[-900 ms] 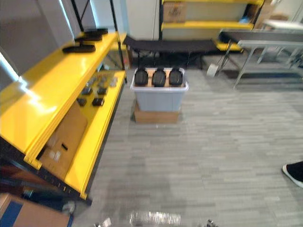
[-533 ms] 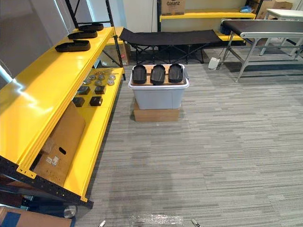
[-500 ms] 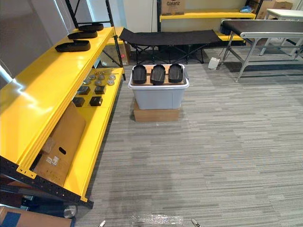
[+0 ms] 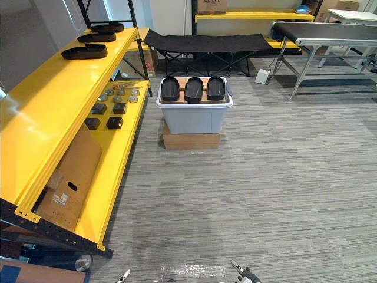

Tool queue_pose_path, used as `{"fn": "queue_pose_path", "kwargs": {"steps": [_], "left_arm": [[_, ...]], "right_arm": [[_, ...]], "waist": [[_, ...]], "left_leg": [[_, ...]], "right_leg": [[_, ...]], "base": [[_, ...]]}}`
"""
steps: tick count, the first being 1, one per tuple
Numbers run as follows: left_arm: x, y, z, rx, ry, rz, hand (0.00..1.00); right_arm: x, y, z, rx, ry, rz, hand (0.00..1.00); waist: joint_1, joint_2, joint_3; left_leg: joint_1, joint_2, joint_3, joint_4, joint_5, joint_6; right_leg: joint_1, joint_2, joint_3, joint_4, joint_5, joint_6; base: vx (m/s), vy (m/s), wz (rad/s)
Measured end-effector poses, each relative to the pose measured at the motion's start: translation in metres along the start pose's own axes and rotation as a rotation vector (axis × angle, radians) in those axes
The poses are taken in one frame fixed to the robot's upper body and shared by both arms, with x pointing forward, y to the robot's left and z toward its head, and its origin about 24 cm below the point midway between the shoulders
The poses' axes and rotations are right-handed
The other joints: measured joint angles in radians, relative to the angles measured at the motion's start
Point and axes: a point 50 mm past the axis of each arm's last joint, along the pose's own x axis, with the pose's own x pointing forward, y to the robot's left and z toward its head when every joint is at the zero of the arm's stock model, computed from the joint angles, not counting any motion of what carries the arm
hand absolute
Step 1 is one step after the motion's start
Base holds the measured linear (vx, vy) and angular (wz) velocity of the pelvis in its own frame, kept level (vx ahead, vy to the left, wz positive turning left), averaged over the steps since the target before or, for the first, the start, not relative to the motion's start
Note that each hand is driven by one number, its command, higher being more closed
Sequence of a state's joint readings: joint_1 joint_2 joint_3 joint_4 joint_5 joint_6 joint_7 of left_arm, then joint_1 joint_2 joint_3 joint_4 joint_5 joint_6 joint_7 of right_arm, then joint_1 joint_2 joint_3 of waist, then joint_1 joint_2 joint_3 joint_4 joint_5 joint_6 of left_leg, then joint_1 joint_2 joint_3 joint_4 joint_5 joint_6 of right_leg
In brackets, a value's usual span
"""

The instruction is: Walk over and take plastic housings, then place them on the shelf

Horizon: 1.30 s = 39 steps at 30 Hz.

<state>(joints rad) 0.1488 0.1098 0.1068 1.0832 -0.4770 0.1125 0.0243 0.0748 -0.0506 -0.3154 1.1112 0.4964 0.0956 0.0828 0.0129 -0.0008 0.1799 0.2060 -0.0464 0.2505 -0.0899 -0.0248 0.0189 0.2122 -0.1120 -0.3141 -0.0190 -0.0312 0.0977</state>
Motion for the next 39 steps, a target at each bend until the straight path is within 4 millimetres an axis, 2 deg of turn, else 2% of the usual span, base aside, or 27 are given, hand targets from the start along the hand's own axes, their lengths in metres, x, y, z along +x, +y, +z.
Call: {"fn": "queue_pose_path", "kwargs": {"steps": [11, 12, 14, 15, 16, 17, 18, 20, 22, 24, 26, 27, 28, 29, 30, 31, 32, 33, 34, 35, 36, 38, 39], "left_arm": [[0.0, 0.005, 0.002, -0.018, 0.001, 0.007, 0.0], [0.0, 0.005, 0.002, -0.011, 0.004, 0.007, 0.0], [0.0, 0.002, 0.002, 0.006, 0.006, 0.001, 0.0], [0.0, 0.0, 0.002, 0.04, 0.006, -0.002, 0.0], [0.001, -0.002, 0.008, 0.07, -0.006, -0.006, 0.0], [0.001, -0.001, 0.01, 0.083, -0.006, 0.001, 0.0], [0.001, 0.001, 0.014, 0.104, -0.007, 0.007, 0.0], [0.001, 0.006, 0.02, 0.109, -0.011, 0.02, 0.0], [0.002, 0.002, 0.025, 0.095, -0.018, 0.01, 0.0], [0.002, -0.005, 0.029, 0.054, -0.031, -0.005, 0.0], [0.002, -0.006, 0.032, 0.019, -0.04, -0.012, 0.0], [0.002, -0.006, 0.031, 0.017, -0.039, -0.01, 0.0], [0.002, -0.006, 0.03, 0.013, -0.041, -0.01, 0.0], [0.002, -0.009, 0.028, 0.002, -0.036, -0.013, 0.0], [0.002, -0.01, 0.022, -0.016, -0.021, -0.014, 0.0], [0.001, -0.01, 0.013, -0.057, 0.005, -0.016, 0.0], [0.001, -0.009, 0.014, -0.109, -0.003, -0.018, 0.0], [0.001, -0.009, 0.014, -0.11, -0.002, -0.018, 0.0], [0.001, -0.014, 0.008, -0.13, 0.017, -0.028, 0.0], [0.001, -0.016, 0.004, -0.146, 0.026, -0.033, 0.0], [0.001, -0.019, 0.001, -0.161, 0.033, -0.039, 0.0], [0.0, -0.017, -0.004, -0.177, 0.035, -0.044, 0.0], [-0.001, -0.019, -0.004, -0.201, 0.022, -0.057, 0.0]], "right_arm": [[0.0, -0.002, -0.004, -0.033, 0.025, -0.02, 0.0], [0.0, -0.005, -0.005, -0.016, 0.025, -0.035, 0.0], [-0.001, -0.009, -0.002, -0.004, 0.007, -0.057, 0.0], [-0.001, -0.011, 0.008, 0.006, -0.03, -0.064, 0.0], [-0.001, -0.011, 0.017, 0.002, -0.061, -0.053, 0.0], [-0.001, -0.01, 0.019, 0.004, -0.068, -0.04, 0.0], [-0.001, -0.007, 0.018, 0.012, -0.069, -0.025, 0.0], [0.0, 0.001, 0.01, 0.029, -0.058, 0.003, 0.0], [-0.001, -0.003, -0.001, 0.065, -0.031, -0.009, 0.0], [-0.003, -0.013, -0.008, 0.098, -0.007, -0.045, 0.0], [-0.007, -0.022, -0.022, 0.098, 0.026, -0.073, 0.0], [-0.007, -0.023, -0.023, 0.094, 0.03, -0.08, 0.0], [-0.008, -0.025, -0.024, 0.091, 0.036, -0.091, 0.0], [-0.008, -0.027, -0.023, 0.086, 0.04, -0.101, 0.0], [-0.009, -0.031, -0.02, 0.077, 0.04, -0.108, 0.0], [-0.009, -0.034, -0.014, 0.042, 0.033, -0.117, 0.0], [-0.007, -0.032, -0.007, 0.005, 0.021, -0.112, 0.0], [-0.007, -0.032, -0.006, 0.0, 0.02, -0.111, 0.0], [-0.004, -0.028, 0.013, -0.072, -0.024, -0.102, 0.0], [-0.004, -0.029, 0.019, -0.09, -0.043, -0.105, 0.0], [-0.004, -0.028, 0.027, -0.115, -0.071, -0.102, 0.0], [-0.002, -0.019, 0.04, -0.128, -0.131, -0.067, 0.0], [0.0, -0.003, 0.054, -0.135, -0.19, -0.028, 0.0]], "waist": [[0.001, -0.024, -0.005], [-0.001, -0.027, -0.003], [-0.003, -0.016, 0.0], [-0.003, -0.004, 0.005], [-0.013, -0.003, 0.012], [-0.019, 0.002, 0.021], [-0.022, -0.011, 0.03], [-0.023, -0.042, 0.038], [-0.024, -0.039, 0.04], [-0.025, -0.028, 0.048], [-0.026, -0.033, 0.051], [-0.026, -0.033, 0.051], [-0.027, -0.032, 0.05], [-0.029, -0.017, 0.045], [-0.031, 0.0, 0.035], [-0.024, 0.027, 0.019], [-0.023, 0.027, 0.012], [-0.022, 0.028, 0.012], [-0.023, 0.073, 0.044], [-0.022, 0.086, 0.055], [-0.016, 0.097, 0.068], [0.011, 0.092, 0.071], [0.037, 0.083, 0.075]], "left_leg": [[-0.015, -0.026, -0.024, 0.0, -0.002, 0.013], [-0.015, -0.034, -0.035, 0.0, -0.014, 0.027], [-0.013, -0.036, -0.052, 0.0, -0.032, 0.048], [-0.01, -0.031, -0.06, 0.001, -0.04, 0.06], [0.003, -0.025, -0.074, 0.004, -0.039, 0.076], [0.013, -0.022, -0.079, 0.006, -0.04, 0.076], [0.023, -0.017, -0.085, 0.006, -0.044, 0.076], [0.039, 0.0, -0.082, 0.007, -0.062, 0.05], [0.048, 0.019, -0.082, 0.007, -0.079, 0.027], [0.076, 0.036, -0.077, 0.008, -0.101, -0.004], [0.093, 0.046, -0.073, 0.083, -0.179, -0.041], [0.098, 0.05, -0.072, 0.108, -0.207, -0.049], [0.109, 0.061, -0.072, 0.151, -0.265, -0.071], [0.108, 0.089, -0.073, 0.205, -0.326, -0.089], [0.107, 0.113, -0.073, 0.229, -0.347, -0.116], [0.068, 0.158, -0.079, 0.357, -0.366, -0.155], [-0.041, 0.2, -0.08, 0.587, -0.336, -0.201], [-0.048, 0.204, -0.08, 0.601, -0.332, -0.204], [-0.191, 0.277, -0.095, 0.941, -0.245, -0.21], [-0.226, 0.294, -0.093, 1.024, -0.251, -0.201], [-0.272, 0.289, -0.094, 1.096, -0.262, -0.183], [-0.339, 0.232, -0.092, 1.04, -0.276, -0.158], [-0.383, 0.182, -0.073, 0.848, -0.28, -0.146]], "right_leg": [[0.006, -0.021, -0.025, -0.017, 0.02, 0.011], [0.003, -0.037, -0.043, 0.021, -0.003, 0.027], [-0.037, -0.056, -0.042, 0.135, -0.042, 0.04], [-0.125, -0.084, -0.028, 0.327, -0.068, 0.035], [-0.215, -0.104, -0.001, 0.498, -0.099, 0.006], [-0.231, -0.11, 0.014, 0.531, -0.126, -0.002], [-0.245, -0.108, 0.018, 0.534, -0.152, 0.0], [-0.29, -0.078, 0.025, 0.424, -0.144, 0.008], [-0.326, -0.046, 0.037, 0.325, -0.12, 0.025], [-0.346, -0.021, 0.039, 0.24, -0.05, 0.011], [-0.352, -0.022, 0.035, 0.189, 0.029, -0.005], [-0.352, -0.023, 0.036, 0.192, 0.032, -0.008], [-0.357, -0.024, 0.037, 0.222, 0.026, -0.017], [-0.377, -0.015, 0.036, 0.292, 0.038, -0.052], [-0.385, 0.001, 0.03, 0.324, 0.036, -0.062], [-0.383, 0.036, 0.015, 0.348, -0.011, -0.1], [-0.365, 0.058, 0.015, 0.344, -0.025, -0.116], [-0.362, 0.06, 0.015, 0.342, -0.026, -0.117], [-0.269, 0.104, 0.013, 0.272, -0.037, -0.132], [-0.225, 0.119, 0.016, 0.235, -0.037, -0.133], [-0.139, 0.128, 0.023, 0.18, -0.04, -0.138], [-0.05, 0.116, 0.065, 0.118, -0.042, -0.141], [-0.009, 0.094, 0.089, 0.088, -0.043, -0.139]], "base": [[0.03, 0.04, 0.07], [0.08, 0.034, 0.28], [0.05, 0.057, 0.26], [0.06, 0.099, 0.23], [0.1, 0.099, 0.24], [0.15, 0.063, 0.28], [0.15, 0.037, 0.21], [0.15, 0.008, 0.04], [0.21, -0.033, -0.02], [0.29, -0.048, -0.04], [0.35, -0.094, -0.03], [0.41, -0.145, -0.04], [0.45, -0.189, 0.01], [0.41, -0.193, 0.05], [0.5, -0.215, 0.08], [0.55, -0.267, -0.11], [0.57, -0.277, -0.13], [0.54, -0.293, -0.15], [0.44, -0.204, -0.03], [0.53, -0.22, -0.08], [0.6, -0.193, -0.29], [0.55, -0.113, -0.59], [0.32, 0.006, -0.74]]}}
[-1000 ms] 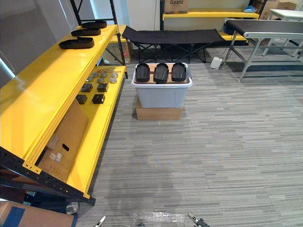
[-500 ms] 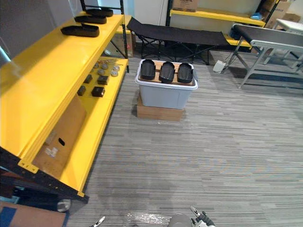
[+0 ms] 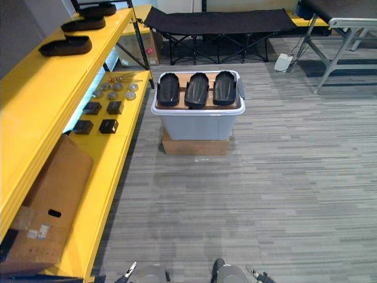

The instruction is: Walk over and take plastic housings, then place them on the shelf

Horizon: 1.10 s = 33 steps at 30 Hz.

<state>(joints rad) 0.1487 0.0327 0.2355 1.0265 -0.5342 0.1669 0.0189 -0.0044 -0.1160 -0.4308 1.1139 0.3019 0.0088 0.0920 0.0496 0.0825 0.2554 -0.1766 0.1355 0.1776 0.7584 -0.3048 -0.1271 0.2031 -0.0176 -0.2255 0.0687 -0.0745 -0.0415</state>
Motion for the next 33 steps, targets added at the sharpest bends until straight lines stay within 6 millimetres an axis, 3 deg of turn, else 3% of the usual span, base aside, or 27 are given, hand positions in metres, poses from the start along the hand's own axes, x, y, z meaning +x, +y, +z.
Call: {"fn": "queue_pose_path", "kwargs": {"steps": [1, 3, 5, 6, 7, 8, 9, 10, 12, 13, 14, 15, 17, 18, 20, 22, 23, 24, 27, 28, 31, 33], "left_arm": [[0.0, 0.001, 0.0, 0.0, -0.003, 0.002, 0.0], [-0.001, 0.009, -0.006, -0.021, -0.004, 0.014, 0.0], [-0.003, 0.016, -0.012, -0.01, 0.0, 0.01, 0.0], [-0.003, 0.018, -0.011, 0.002, -0.007, 0.011, 0.0], [-0.004, 0.022, -0.002, 0.024, -0.036, 0.017, 0.0], [-0.003, 0.022, 0.004, 0.033, -0.048, 0.02, 0.0], [-0.003, 0.023, 0.006, 0.037, -0.052, 0.025, 0.0], [-0.003, 0.024, 0.008, 0.044, -0.057, 0.029, 0.0], [-0.004, 0.029, 0.013, 0.086, -0.068, 0.045, 0.0], [-0.004, 0.03, 0.016, 0.09, -0.078, 0.051, 0.0], [-0.004, 0.029, 0.016, 0.079, -0.088, 0.055, 0.0], [-0.004, 0.029, 0.017, 0.067, -0.098, 0.055, 0.0], [-0.003, 0.011, 0.038, 0.031, -0.17, 0.005, 0.0], [-0.003, 0.002, 0.048, 0.023, -0.201, -0.024, 0.0], [-0.004, -0.008, 0.059, 0.018, -0.24, -0.058, 0.0], [-0.004, -0.004, 0.058, -0.008, -0.234, -0.046, 0.0], [-0.004, 0.006, 0.052, -0.039, -0.212, -0.012, 0.0], [-0.001, 0.005, 0.032, -0.08, -0.149, 0.005, 0.0], [0.0, 0.0, 0.003, -0.157, -0.064, 0.022, 0.0], [0.0, 0.001, 0.0, -0.154, -0.054, 0.025, 0.0], [-0.001, 0.007, 0.004, -0.142, -0.092, 0.038, 0.0], [-0.001, 0.007, 0.005, -0.127, -0.099, 0.036, 0.0]], "right_arm": [[0.001, 0.004, 0.006, -0.002, -0.021, 0.011, 0.0], [0.001, 0.012, 0.015, -0.003, -0.082, 0.032, 0.0], [-0.001, 0.008, 0.004, -0.02, -0.053, 0.023, 0.0], [-0.001, 0.009, 0.0, -0.03, -0.039, 0.027, 0.0], [0.0, 0.016, -0.002, -0.038, -0.026, 0.048, 0.0], [0.0, 0.019, -0.004, -0.041, -0.009, 0.056, 0.0], [0.0, 0.02, -0.005, -0.04, -0.003, 0.058, 0.0], [0.0, 0.02, -0.008, -0.046, 0.013, 0.056, 0.0], [-0.002, 0.018, -0.017, -0.041, 0.043, 0.052, 0.0], [-0.003, 0.02, -0.024, -0.034, 0.07, 0.055, 0.0], [-0.005, 0.018, -0.034, -0.044, 0.095, 0.046, 0.0], [-0.005, 0.017, -0.033, -0.059, 0.088, 0.046, 0.0], [-0.004, 0.017, -0.028, -0.11, 0.076, 0.051, 0.0], [-0.004, 0.017, -0.027, -0.112, 0.075, 0.049, 0.0], [-0.004, 0.016, -0.028, -0.098, 0.081, 0.032, 0.0], [-0.006, 0.012, -0.035, -0.095, 0.1, 0.015, 0.0], [-0.008, 0.01, -0.044, -0.087, 0.119, 0.01, 0.0], [-0.008, 0.002, -0.038, -0.098, 0.106, -0.011, 0.0], [-0.007, -0.007, -0.03, -0.102, 0.085, -0.05, 0.0], [-0.007, -0.01, -0.029, -0.1, 0.081, -0.066, 0.0], [-0.009, -0.014, -0.032, -0.131, 0.081, -0.101, 0.0], [-0.01, -0.016, -0.032, -0.14, 0.069, -0.106, 0.0]], "waist": [[0.003, -0.001, 0.0], [0.005, -0.001, 0.006], [0.019, -0.019, 0.001], [0.02, -0.035, 0.0], [0.021, -0.064, 0.01], [0.018, -0.087, 0.022], [0.02, -0.095, 0.025], [0.021, -0.102, 0.029], [0.022, -0.126, 0.032], [0.018, -0.133, 0.033], [0.012, -0.129, 0.032], [0.009, -0.127, 0.028], [-0.01, -0.124, 0.027], [-0.012, -0.121, 0.028], [-0.012, -0.121, 0.027], [-0.008, -0.136, 0.018], [-0.009, -0.166, -0.004], [0.003, -0.103, -0.023], [-0.008, -0.038, -0.042], [-0.01, -0.027, -0.048], [-0.004, -0.051, -0.033], [-0.012, -0.05, -0.033]], "left_leg": [[-0.006, -0.016, 0.002, -0.105, 0.01, 0.004], [-0.034, -0.045, -0.022, -0.475, 0.167, 0.045], [-0.031, -0.062, -0.024, -0.505, 0.299, 0.064], [-0.034, -0.08, -0.024, -0.496, 0.318, 0.097], [-0.042, -0.107, -0.018, -0.455, 0.279, 0.144], [-0.053, -0.121, -0.016, -0.422, 0.243, 0.17], [-0.048, -0.129, -0.018, -0.42, 0.235, 0.177], [-0.025, -0.145, -0.028, -0.427, 0.215, 0.187], [0.071, -0.18, -0.03, -0.504, 0.199, 0.201], [0.144, -0.197, -0.04, -0.55, 0.19, 0.203], [0.216, -0.206, -0.049, -0.594, 0.18, 0.202], [0.247, -0.206, -0.053, -0.608, 0.177, 0.205], [0.307, -0.183, -0.085, -0.627, 0.161, 0.197], [0.309, -0.168, -0.1, -0.625, 0.153, 0.184], [0.318, -0.152, -0.124, -0.624, 0.132, 0.152], [0.352, -0.142, -0.141, -0.61, 0.091, 0.093], [0.374, -0.151, -0.146, -0.607, 0.058, 0.072], [0.38, -0.104, -0.139, -0.593, 0.031, 0.056], [0.371, -0.045, -0.14, -0.573, 0.027, 0.048], [0.362, -0.036, -0.139, -0.528, 0.032, 0.042], [0.251, -0.007, -0.109, -0.252, 0.05, -0.01], [0.211, 0.022, -0.08, -0.285, 0.032, -0.001]], "right_leg": [[0.013, -0.005, 0.006, -0.011, -0.002, 0.004], [0.086, -0.022, 0.007, -0.056, -0.044, 0.06], [0.146, -0.043, 0.009, -0.063, -0.095, 0.081], [0.151, -0.056, 0.006, -0.058, -0.119, 0.082], [0.15, -0.088, -0.003, -0.023, -0.152, 0.065], [0.144, -0.103, -0.003, 0.009, -0.142, 0.083], [0.136, -0.112, -0.003, 0.037, -0.133, 0.097], [0.096, -0.131, 0.008, 0.162, -0.126, 0.109], [-0.051, -0.2, 0.021, 0.538, -0.067, 0.192], [-0.149, -0.248, 0.034, 0.765, -0.061, 0.216], [-0.219, -0.283, 0.006, 0.868, -0.1, 0.154], [-0.245, -0.291, -0.011, 0.872, -0.125, 0.146], [-0.313, -0.266, -0.078, 0.654, -0.18, 0.141], [-0.332, -0.238, -0.073, 0.506, -0.173, 0.146], [-0.345, -0.201, -0.052, 0.271, -0.092, 0.143], [-0.341, -0.175, 0.017, 0.13, 0.109, 0.135], [-0.339, -0.178, 0.024, 0.14, 0.168, 0.116], [-0.334, -0.136, 0.01, 0.149, 0.148, 0.106], [-0.305, -0.084, -0.02, 0.115, 0.112, 0.083], [-0.292, -0.072, -0.024, 0.115, 0.089, 0.079], [-0.192, -0.074, -0.032, 0.039, 0.069, 0.068], [-0.16, -0.075, -0.059, 0.003, 0.062, 0.068]], "base": [[0.38, 0.036, -0.83], [0.43, 0.139, -0.41], [0.32, 0.162, -0.03], [0.47, 0.217, 0.2], [0.56, 0.234, 0.25], [0.56, 0.223, 0.24], [0.44, 0.183, 0.24], [0.41, 0.196, 0.29], [0.4, 0.187, 0.2], [0.41, 0.163, 0.12], [0.42, 0.15, 0.17], [0.49, 0.101, 0.28], [0.42, 0.003, 0.52], [0.38, -0.084, 0.65], [0.36, -0.117, 0.56], [0.43, -0.232, 0.55], [0.46, -0.288, 0.18], [0.45, -0.27, 0.03], [0.4, -0.211, 0.03], [0.33, -0.184, 0.12], [0.18, -0.126, 0.1], [0.09, -0.039, 0.25]]}}
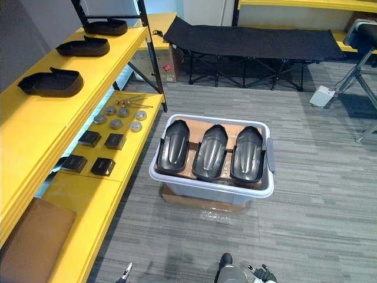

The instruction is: Walk over and take plastic housings, then place them on the shelf

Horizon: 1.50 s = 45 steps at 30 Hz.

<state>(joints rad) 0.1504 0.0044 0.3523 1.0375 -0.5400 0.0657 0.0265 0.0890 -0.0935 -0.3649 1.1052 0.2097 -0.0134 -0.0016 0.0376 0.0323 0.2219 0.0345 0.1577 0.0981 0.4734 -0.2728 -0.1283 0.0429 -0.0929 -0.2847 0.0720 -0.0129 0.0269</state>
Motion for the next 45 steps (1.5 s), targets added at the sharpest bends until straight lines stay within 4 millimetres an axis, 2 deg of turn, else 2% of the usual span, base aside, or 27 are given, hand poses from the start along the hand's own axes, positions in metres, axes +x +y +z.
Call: {"fn": "queue_pose_path", "kwargs": {"steps": [3, 4, 5, 6, 7, 8, 10, 11, 12, 14, 15, 16, 17, 18, 20, 21, 23, 24, 26, 27, 29, 32, 34, 37, 38, 41, 45], "left_arm": [[0.0, 0.001, 0.005, 0.045, -0.017, -0.001, 0.0], [0.0, 0.003, 0.003, 0.078, -0.012, 0.007, 0.0], [0.0, 0.004, 0.002, 0.096, -0.02, 0.006, 0.0], [-0.001, 0.007, 0.005, 0.126, -0.03, 0.008, 0.0], [0.0, 0.008, 0.015, 0.184, -0.064, 0.008, 0.0], [0.0, 0.008, 0.023, 0.237, -0.085, 0.004, 0.0], [0.0, 0.009, 0.03, 0.294, -0.116, 0.005, 0.0], [-0.001, 0.009, 0.032, 0.296, -0.128, 0.003, 0.0], [-0.001, 0.004, 0.036, 0.311, -0.157, -0.028, 0.0], [-0.002, 0.0, 0.041, 0.328, -0.195, -0.057, 0.0], [-0.002, -0.002, 0.04, 0.349, -0.205, -0.075, 0.0], [-0.002, -0.003, 0.04, 0.358, -0.208, -0.08, 0.0], [-0.002, -0.005, 0.04, 0.367, -0.212, -0.087, 0.0], [-0.003, -0.006, 0.04, 0.373, -0.214, -0.092, 0.0], [-0.004, -0.013, 0.041, 0.396, -0.229, -0.12, 0.0], [-0.004, -0.014, 0.042, 0.398, -0.233, -0.124, 0.0], [-0.005, -0.018, 0.045, 0.42, -0.246, -0.139, 0.0], [-0.005, -0.019, 0.045, 0.424, -0.249, -0.143, 0.0], [-0.007, -0.024, 0.05, 0.431, -0.274, -0.161, 0.0], [-0.007, -0.025, 0.052, 0.432, -0.282, -0.164, 0.0], [-0.007, -0.028, 0.06, 0.437, -0.31, -0.171, 0.0], [-0.007, -0.028, 0.061, 0.444, -0.311, -0.167, 0.0], [-0.007, -0.029, 0.062, 0.447, -0.314, -0.168, 0.0], [-0.008, -0.03, 0.063, 0.436, -0.326, -0.176, 0.0], [-0.008, -0.032, 0.064, 0.434, -0.333, -0.181, 0.0], [-0.007, -0.038, 0.066, 0.424, -0.344, -0.196, 0.0], [-0.007, -0.045, 0.063, 0.405, -0.34, -0.225, 0.0]], "right_arm": [[-0.002, -0.001, 0.01, -0.068, -0.107, 0.012, 0.0], [-0.004, 0.003, 0.026, -0.159, -0.215, 0.049, 0.0], [-0.009, 0.015, 0.043, -0.27, -0.334, 0.111, 0.0], [-0.013, 0.027, 0.05, -0.326, -0.399, 0.159, 0.0], [-0.029, 0.055, 0.067, -0.427, -0.564, 0.27, 0.0], [-0.045, 0.077, 0.08, -0.462, -0.693, 0.362, 0.0], [-0.091, 0.122, 0.1, -0.474, -0.961, 0.562, 0.0], [-0.104, 0.132, 0.106, -0.467, -1.023, 0.609, 0.0], [-0.131, 0.149, 0.123, -0.432, -1.178, 0.685, 0.0], [-0.15, 0.152, 0.146, -0.374, -1.308, 0.665, 0.0], [-0.157, 0.147, 0.164, -0.311, -1.385, 0.598, 0.0], [-0.159, 0.142, 0.173, -0.276, -1.417, 0.557, 0.0], [-0.161, 0.129, 0.192, -0.206, -1.466, 0.458, 0.0], [-0.161, 0.122, 0.201, -0.168, -1.481, 0.411, 0.0], [-0.159, 0.091, 0.228, -0.053, -1.496, 0.23, 0.0], [-0.158, 0.085, 0.232, -0.041, -1.488, 0.184, 0.0], [-0.14, 0.063, 0.241, 0.001, -1.389, 0.055, 0.0], [-0.136, 0.06, 0.243, 0.008, -1.362, 0.037, 0.0], [-0.107, 0.045, 0.249, 0.073, -1.203, -0.049, 0.0], [-0.102, 0.042, 0.25, 0.089, -1.183, -0.063, 0.0], [-0.095, 0.039, 0.26, 0.185, -1.139, -0.076, 0.0], [-0.096, 0.034, 0.273, 0.229, -1.14, -0.083, 0.0], [-0.096, 0.025, 0.285, 0.234, -1.143, -0.117, 0.0], [-0.094, 0.014, 0.302, 0.23, -1.123, -0.158, 0.0], [-0.096, 0.007, 0.313, 0.243, -1.117, -0.18, 0.0], [-0.1, -0.004, 0.329, 0.259, -1.111, -0.216, 0.0], [-0.113, -0.018, 0.356, 0.281, -1.111, -0.277, 0.0]], "waist": [[0.0, -0.006, 0.004], [-0.002, 0.003, 0.006], [-0.002, -0.002, 0.016], [-0.001, -0.012, 0.01], [-0.012, -0.044, 0.01], [-0.014, -0.065, 0.017], [-0.012, -0.086, 0.009], [-0.012, -0.086, 0.009], [-0.007, -0.098, 0.002], [0.004, -0.094, 0.004], [0.004, -0.09, 0.006], [0.004, -0.088, 0.007], [0.004, -0.084, 0.01], [0.004, -0.082, 0.011], [0.003, -0.075, 0.014], [0.002, -0.075, 0.013], [-0.001, -0.07, 0.022], [-0.001, -0.069, 0.028], [0.001, -0.067, 0.067], [0.002, -0.064, 0.075], [0.011, -0.065, 0.134], [0.022, -0.072, 0.189], [0.035, -0.075, 0.199], [0.038, -0.072, 0.203], [0.036, -0.067, 0.206], [0.04, -0.057, 0.219], [0.044, -0.02, 0.243]], "left_leg": [[-0.063, 0.014, -0.002, -0.172, 0.028, -0.014], [-0.07, 0.026, -0.001, -0.215, 0.089, -0.017], [-0.067, 0.017, 0.011, -0.218, 0.123, -0.027], [-0.064, -0.004, 0.017, -0.228, 0.122, -0.024], [-0.071, -0.037, 0.024, -0.243, 0.121, -0.006], [-0.073, -0.056, 0.035, -0.245, 0.119, 0.006], [-0.072, -0.084, 0.054, -0.249, 0.108, 0.027], [-0.07, -0.088, 0.056, -0.247, 0.105, 0.032], [-0.071, -0.091, 0.059, -0.24, 0.099, 0.04], [-0.07, -0.091, 0.066, -0.231, 0.098, 0.042], [-0.07, -0.086, 0.067, -0.221, 0.093, 0.048], [-0.067, -0.084, 0.069, -0.219, 0.093, 0.049], [-0.058, -0.08, 0.073, -0.22, 0.092, 0.049], [-0.052, -0.078, 0.073, -0.22, 0.092, 0.049], [-0.034, -0.073, 0.074, -0.221, 0.088, 0.047], [-0.034, -0.073, 0.074, -0.221, 0.088, 0.047], [-0.035, -0.069, 0.073, -0.22, 0.088, 0.046], [-0.035, -0.068, 0.072, -0.218, 0.088, 0.046], [-0.063, -0.06, 0.055, -0.191, 0.074, 0.041], [-0.081, -0.056, 0.045, -0.175, 0.061, 0.041], [-0.159, -0.044, 0.02, -0.1, 0.031, 0.041], [-0.221, -0.042, -0.002, -0.052, 0.03, 0.041], [-0.27, -0.042, -0.008, -0.032, 0.034, 0.045], [-0.315, -0.05, -0.022, -0.014, 0.04, 0.051], [-0.342, -0.059, -0.034, -0.011, 0.047, 0.056], [-0.379, -0.066, -0.041, -0.007, 0.06, 0.059], [-0.426, -0.071, -0.059, 0.01, 0.064, 0.061]], "right_leg": [[0.014, -0.034, -0.016, -0.017, 0.001, 0.041], [0.015, -0.044, -0.01, -0.013, -0.005, 0.062], [0.018, -0.062, 0.013, -0.012, -0.004, 0.094], [0.015, -0.078, 0.016, -0.019, 0.004, 0.107], [0.005, -0.107, 0.02, -0.03, 0.018, 0.122], [0.0, -0.126, 0.026, -0.034, 0.025, 0.132], [-0.007, -0.15, 0.043, -0.039, 0.038, 0.149], [-0.005, -0.153, 0.044, -0.042, 0.04, 0.149], [-0.004, -0.155, 0.044, -0.044, 0.044, 0.147], [-0.003, -0.151, 0.044, -0.044, 0.052, 0.137], [-0.001, -0.147, 0.045, -0.041, 0.054, 0.136], [0.0, -0.145, 0.045, -0.04, 0.054, 0.136], [0.002, -0.142, 0.047, -0.033, 0.055, 0.135], [0.005, -0.14, 0.047, -0.031, 0.055, 0.135], [0.016, -0.137, 0.049, -0.028, 0.055, 0.135], [0.016, -0.137, 0.049, -0.027, 0.055, 0.135], [0.011, -0.135, 0.049, -0.02, 0.055, 0.135], [0.011, -0.134, 0.048, -0.016, 0.054, 0.135], [-0.012, -0.129, 0.043, 0.012, 0.051, 0.13], [-0.02, -0.125, 0.04, 0.012, 0.051, 0.129], [-0.052, -0.116, 0.036, 0.013, 0.048, 0.128], [-0.09, -0.115, 0.032, 0.034, 0.047, 0.128], [-0.133, -0.117, 0.027, 0.056, 0.046, 0.127], [-0.173, -0.126, 0.018, 0.079, 0.046, 0.127], [-0.195, -0.133, 0.012, 0.087, 0.046, 0.127], [-0.231, -0.14, 0.01, 0.101, 0.047, 0.127], [-0.267, -0.143, -0.005, 0.117, 0.047, 0.127]], "base": [[0.11, 0.111, 0.16], [0.09, 0.258, -0.28], [0.09, 0.258, -0.32], [0.1, 0.219, -0.21], [0.1, 0.171, -0.06], [0.14, 0.247, -0.07], [0.15, 0.188, -0.12], [0.14, 0.111, -0.07], [0.09, 0.061, -0.04], [0.11, 0.043, -0.09], [0.09, 0.023, -0.1], [0.08, -0.005, -0.12], [0.03, -0.013, -0.12], [0.04, -0.016, -0.12], [0.02, -0.007, -0.12], [-0.01, -0.002, -0.09], [-0.02, 0.0, 0.0], [-0.08, 0.002, 0.03], [-0.12, 0.007, 0.09], [-0.15, 0.017, 0.11], [-0.21, 0.024, 0.13], [-0.18, 0.018, 0.15], [-0.15, 0.026, 0.12], [-0.07, 0.023, 0.13], [-0.05, 0.03, 0.16], [-0.04, 0.024, 0.12], [-0.01, 0.012, 0.12]]}}
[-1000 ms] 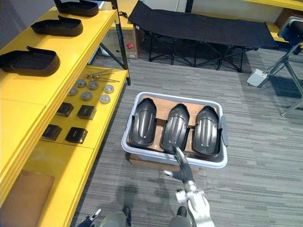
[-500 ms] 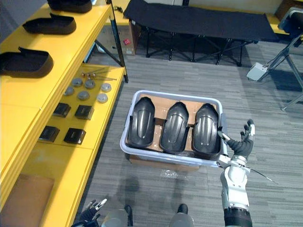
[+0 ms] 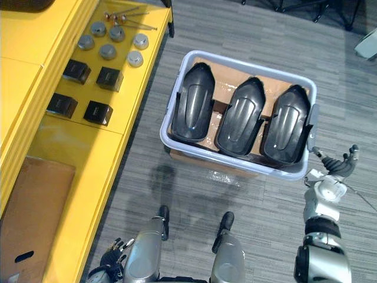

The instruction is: Walk over and take plastic housings, then place them on the shelf

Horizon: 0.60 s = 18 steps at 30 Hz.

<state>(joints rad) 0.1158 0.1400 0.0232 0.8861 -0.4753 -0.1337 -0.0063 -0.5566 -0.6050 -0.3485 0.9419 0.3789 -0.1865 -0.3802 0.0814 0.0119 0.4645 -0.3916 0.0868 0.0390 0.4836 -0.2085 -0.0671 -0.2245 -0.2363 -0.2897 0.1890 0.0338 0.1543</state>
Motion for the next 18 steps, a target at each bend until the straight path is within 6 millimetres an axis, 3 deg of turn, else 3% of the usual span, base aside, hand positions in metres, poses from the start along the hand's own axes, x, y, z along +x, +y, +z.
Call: {"fn": "queue_pose_path", "kwargs": {"steps": [7, 10, 18], "left_arm": [[0.004, -0.017, -0.004, -0.058, 0.024, -0.044, 0.0], [0.004, -0.019, -0.004, -0.082, 0.022, -0.06, 0.0], [0.002, -0.03, -0.01, -0.129, 0.023, -0.133, 0.0]], "right_arm": [[0.032, -0.022, 0.06, -0.009, -0.035, -0.157, 0.0], [0.035, -0.021, 0.066, -0.033, -0.024, -0.163, 0.0], [0.043, -0.029, 0.09, -0.074, -0.04, -0.185, 0.0]], "waist": [[0.013, 0.078, 0.042], [0.016, 0.084, 0.045], [0.033, 0.143, 0.066]], "left_leg": [[-0.069, -0.027, -0.02, -0.002, 0.028, 0.011], [-0.103, -0.035, -0.025, -0.001, 0.04, 0.01], [-0.172, -0.048, -0.038, 0.035, 0.048, 0.007]], "right_leg": [[-0.083, -0.03, -0.012, 0.057, -0.005, -0.005], [-0.136, -0.045, -0.012, 0.106, -0.026, -0.005], [-0.24, -0.08, -0.009, 0.239, -0.078, -0.011]], "base": [[-0.02, 0.019, 0.11], [-0.03, -0.002, 0.09], [-0.03, -0.012, 0.06]]}}
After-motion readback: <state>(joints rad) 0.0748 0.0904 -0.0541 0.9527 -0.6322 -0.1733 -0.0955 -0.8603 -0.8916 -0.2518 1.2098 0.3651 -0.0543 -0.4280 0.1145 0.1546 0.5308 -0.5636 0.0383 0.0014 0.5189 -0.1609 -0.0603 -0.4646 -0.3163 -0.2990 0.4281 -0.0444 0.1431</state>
